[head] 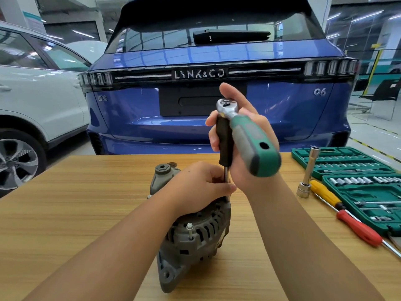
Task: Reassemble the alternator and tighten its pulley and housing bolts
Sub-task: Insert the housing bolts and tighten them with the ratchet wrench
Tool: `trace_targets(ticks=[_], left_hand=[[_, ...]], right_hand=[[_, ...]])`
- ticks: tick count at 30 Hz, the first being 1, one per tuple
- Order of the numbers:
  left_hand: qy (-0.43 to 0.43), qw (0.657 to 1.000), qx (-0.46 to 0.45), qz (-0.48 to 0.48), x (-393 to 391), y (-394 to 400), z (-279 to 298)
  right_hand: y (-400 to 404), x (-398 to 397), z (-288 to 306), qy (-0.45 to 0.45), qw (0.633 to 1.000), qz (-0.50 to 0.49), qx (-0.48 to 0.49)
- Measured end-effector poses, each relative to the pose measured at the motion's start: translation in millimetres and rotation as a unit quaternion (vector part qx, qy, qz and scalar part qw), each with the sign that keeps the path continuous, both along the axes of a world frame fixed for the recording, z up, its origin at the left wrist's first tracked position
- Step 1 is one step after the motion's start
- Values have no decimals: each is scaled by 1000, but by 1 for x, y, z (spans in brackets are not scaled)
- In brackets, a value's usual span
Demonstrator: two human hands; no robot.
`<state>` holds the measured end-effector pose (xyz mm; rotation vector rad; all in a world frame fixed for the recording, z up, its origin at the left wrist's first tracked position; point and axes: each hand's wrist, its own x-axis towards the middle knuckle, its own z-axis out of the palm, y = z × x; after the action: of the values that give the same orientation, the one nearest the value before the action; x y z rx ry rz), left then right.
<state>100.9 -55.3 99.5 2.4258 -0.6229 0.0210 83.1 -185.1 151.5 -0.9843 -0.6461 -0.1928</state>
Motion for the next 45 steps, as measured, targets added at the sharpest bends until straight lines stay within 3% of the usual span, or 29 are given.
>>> trace_targets(ticks=[3,7,10,12,17,21,25,33,36,38,41,45], left_hand=[[10,1000,4,0,0,0,1],[1,1000,20,-18,0,-1,2],[7,1000,14,-13,2,-1,2],[11,1000,6,-11,3,0,2],[10,1000,1,-18,-1,0,4],[8,1000,7,-17,-3,0,5],[3,1000,6,-5,-1,0,3],[-3,999,30,-19,-1,-2,4],[-3,999,33,-13,0,-2,4],[1,1000,26,-4,2,-2,4],[7,1000,18,-2,0,-1,4],[1,1000,16,-10,-3,-1,5]], right_hand=[[1,-2,0,24,999,-27,-17],[-1,-1,-1,27,986,-154,-57],[-5,0,-1,40,993,-98,-56],[-5,1,-2,3,997,-60,-48],[11,3,-10,-117,976,-169,-76],[8,5,-14,-105,983,-138,-60],[0,5,-12,-49,998,-21,-12],[0,-1,-1,18,982,-185,-39],[-7,2,-2,31,990,-131,-47],[-6,4,-3,2,995,-91,-40],[1,5,-7,-85,989,-113,-52],[7,7,-11,-106,984,-130,-53]])
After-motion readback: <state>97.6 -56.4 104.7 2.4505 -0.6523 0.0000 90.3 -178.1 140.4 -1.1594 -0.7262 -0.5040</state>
